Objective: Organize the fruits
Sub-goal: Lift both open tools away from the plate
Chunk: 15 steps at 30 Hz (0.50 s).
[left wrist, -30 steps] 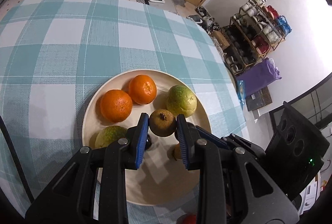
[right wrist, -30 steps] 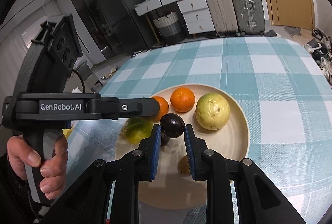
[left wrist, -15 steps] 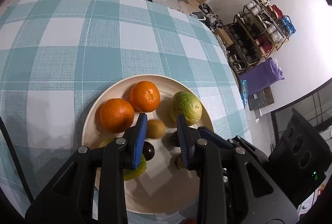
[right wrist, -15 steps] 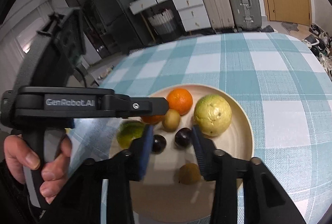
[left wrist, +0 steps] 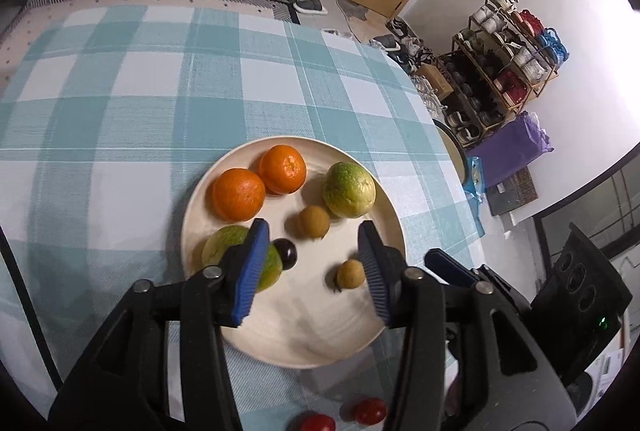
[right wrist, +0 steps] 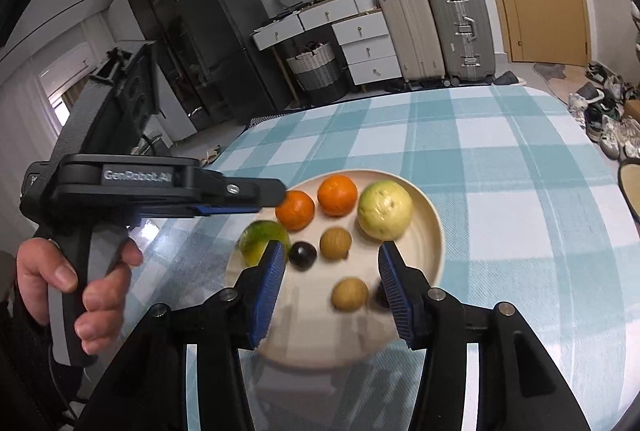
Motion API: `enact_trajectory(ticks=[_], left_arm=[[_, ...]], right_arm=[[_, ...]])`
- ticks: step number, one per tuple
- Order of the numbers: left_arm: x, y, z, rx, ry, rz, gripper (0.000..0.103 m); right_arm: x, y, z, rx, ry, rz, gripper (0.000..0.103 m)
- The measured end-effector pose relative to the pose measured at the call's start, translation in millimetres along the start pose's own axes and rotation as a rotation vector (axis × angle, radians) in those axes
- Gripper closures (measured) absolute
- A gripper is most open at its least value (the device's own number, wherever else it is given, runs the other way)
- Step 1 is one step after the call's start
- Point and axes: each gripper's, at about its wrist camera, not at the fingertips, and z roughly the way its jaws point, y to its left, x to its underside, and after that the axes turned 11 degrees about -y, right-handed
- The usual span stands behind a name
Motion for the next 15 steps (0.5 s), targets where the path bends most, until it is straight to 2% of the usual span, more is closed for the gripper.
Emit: enact_trajectory(ticks=[2, 8, 10, 12, 15], left_arm=[[4.7, -3.4, -11.1, -0.018, -0.021, 0.024, 0.049], [21.7, -12.7, -40.2, -0.057, -0.068, 0.072, 0.045], [29.0, -15.9, -50.0, -0.073, -0.087, 0.084, 0.043], [34.9, -18.3, -57.3, -0.087, -0.101, 0.094, 0.041], [45.3, -20.2, -69.0, -0.099, -0.120, 0.097, 0.037]], right_arm=[[3.6, -2.2, -8.2, 0.004, 0.002, 0.012, 0.051], [9.8, -0.1, -27.5, 0.009, -0.013, 0.023, 0.047], [10.9, 2.3, -32.9, 0.000, -0.019, 0.024, 0.045], [12.0, 6.4, -39.4, -0.001, -0.031, 0.017, 0.038], [12.5, 14.1, -49.1, -0.008, -0.051, 0.002, 0.034]])
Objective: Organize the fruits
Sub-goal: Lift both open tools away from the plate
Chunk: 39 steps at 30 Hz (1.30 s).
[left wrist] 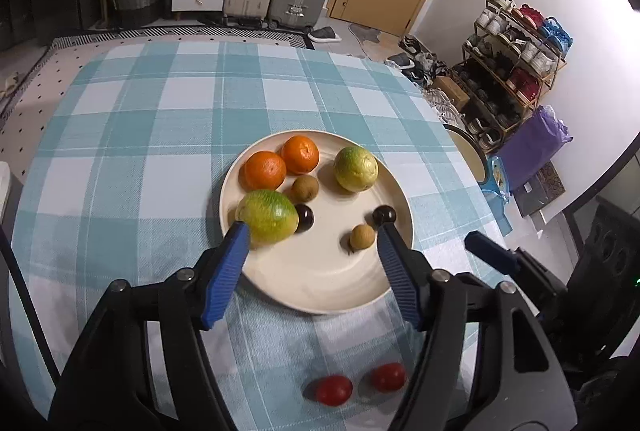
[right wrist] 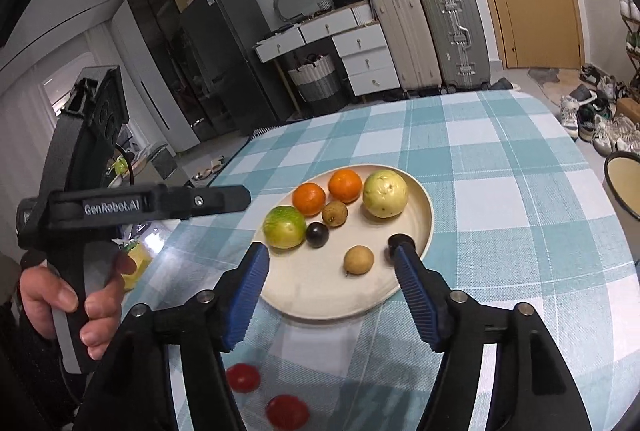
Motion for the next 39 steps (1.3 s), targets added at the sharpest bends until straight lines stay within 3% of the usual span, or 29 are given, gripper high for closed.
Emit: enact_trajectory(ticks=[10, 22, 28, 39], left_arm=[[32.2, -5.7, -30.0, -0.035, -0.045, 0.017, 0.023], [63.7, -12.4, -52.8, -0.075, -0.074, 0.056, 0.020], [83.5, -12.3, -63.3, -0.110, -0.113, 0.062, 0.003], [120.9, -2.3, -64.9, -0.108, -0.107, 0.048, 0.001]], right_arm=[[3.5, 19.1, -28.0, -0.011, -0.045, -0.022, 0.022], [15.7, 34.3, -49.8, -0.017, -0.067, -0.037, 0.015], [24.8, 39.7, -58.3, -0.013, -0.068, -0.054, 0.013], [50.4, 38.8, -61.3, -0.001, -0.023, -0.052, 0.011]])
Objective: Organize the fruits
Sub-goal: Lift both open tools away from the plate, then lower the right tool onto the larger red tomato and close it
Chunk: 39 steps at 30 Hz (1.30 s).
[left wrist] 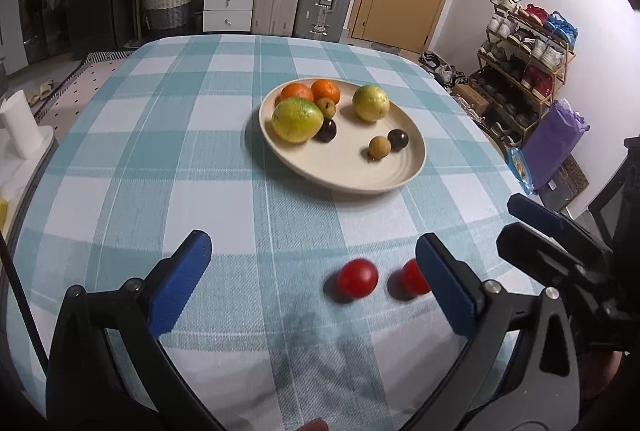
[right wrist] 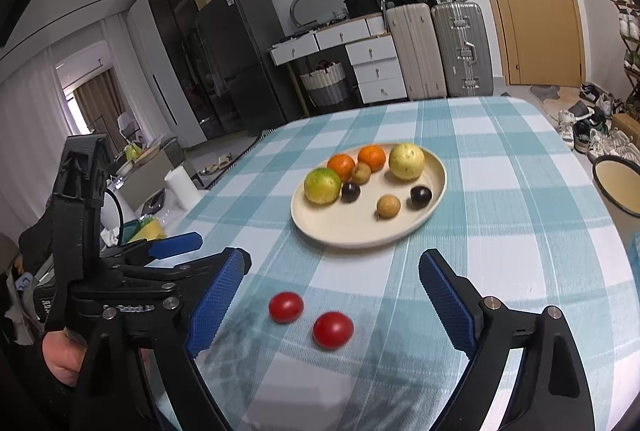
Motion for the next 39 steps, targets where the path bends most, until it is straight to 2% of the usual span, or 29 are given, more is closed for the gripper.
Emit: enact_trajectory(ticks=[9, 17, 26, 29, 34, 36, 39], left_arm=[[23.5, 11.8, 11.8, -0.003, 0.053, -0.033, 0.001], [27.9, 20.7, 18.0, 0.000, 0.069, -0.053, 0.001], [29.6, 25.7, 20.5, 0.003, 0.078, -0.067, 0.001], [29.7, 25.7, 21.3, 0.004, 0.080, -0.068, 0.001], [29.9, 25.3, 22.2, 0.007, 0.082, -0.066, 0.001], [30.5, 24.8, 23.1, 0.006, 0.084, -0.063, 0.001], [30.4, 24.3, 25.7, 0.006, 0.091, -0.063, 0.001]], right_arm=[[25.0, -3.1, 8.5, -0.008, 0.066, 0.015, 0.011], [40.0, -0.6, 20.0, -0.019, 0.121, 0.017, 0.012], [47.2, 1.1, 29.1, -0.030, 0.166, 0.011, 0.033], [49.5, 1.5, 33.0, -0.035, 0.184, 0.010, 0.045], [53.7, -2.0, 40.2, -0.034, 0.216, 0.028, 0.058], [55.6, -4.4, 43.3, -0.034, 0.230, 0.040, 0.069], [55.9, -7.1, 45.2, -0.047, 0.238, 0.056, 0.072]])
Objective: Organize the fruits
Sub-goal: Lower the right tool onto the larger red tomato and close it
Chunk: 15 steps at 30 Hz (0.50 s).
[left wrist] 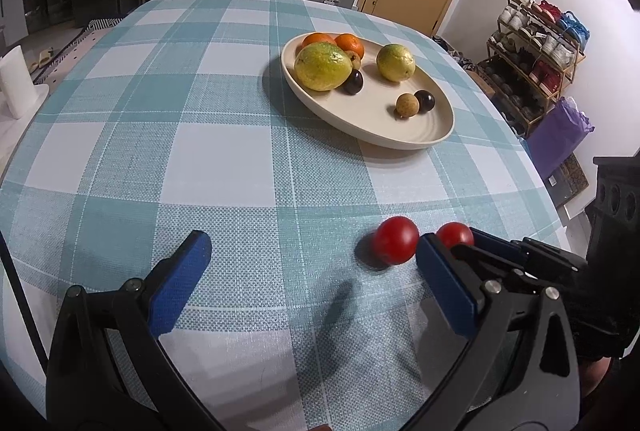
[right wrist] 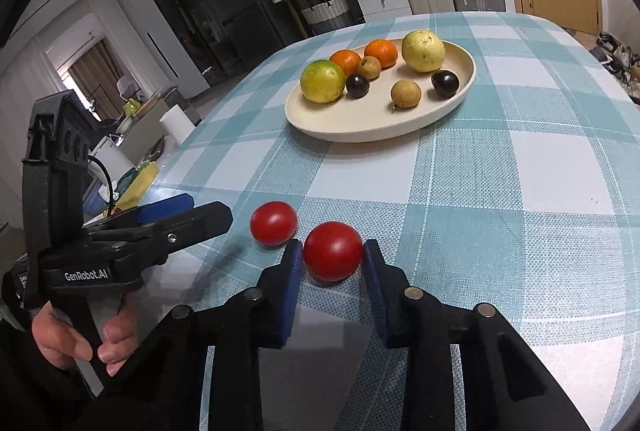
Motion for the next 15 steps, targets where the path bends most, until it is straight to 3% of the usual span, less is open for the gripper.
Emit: enact_trajectory(ticks=[15], left_arm=[[-4.5, -17.0, 8.9, 0.006, 0.030, 0.054, 0.001]], right_arm=[[-6.2, -4.7, -10.2, -0.031, -0.042, 0.016, 0.073]])
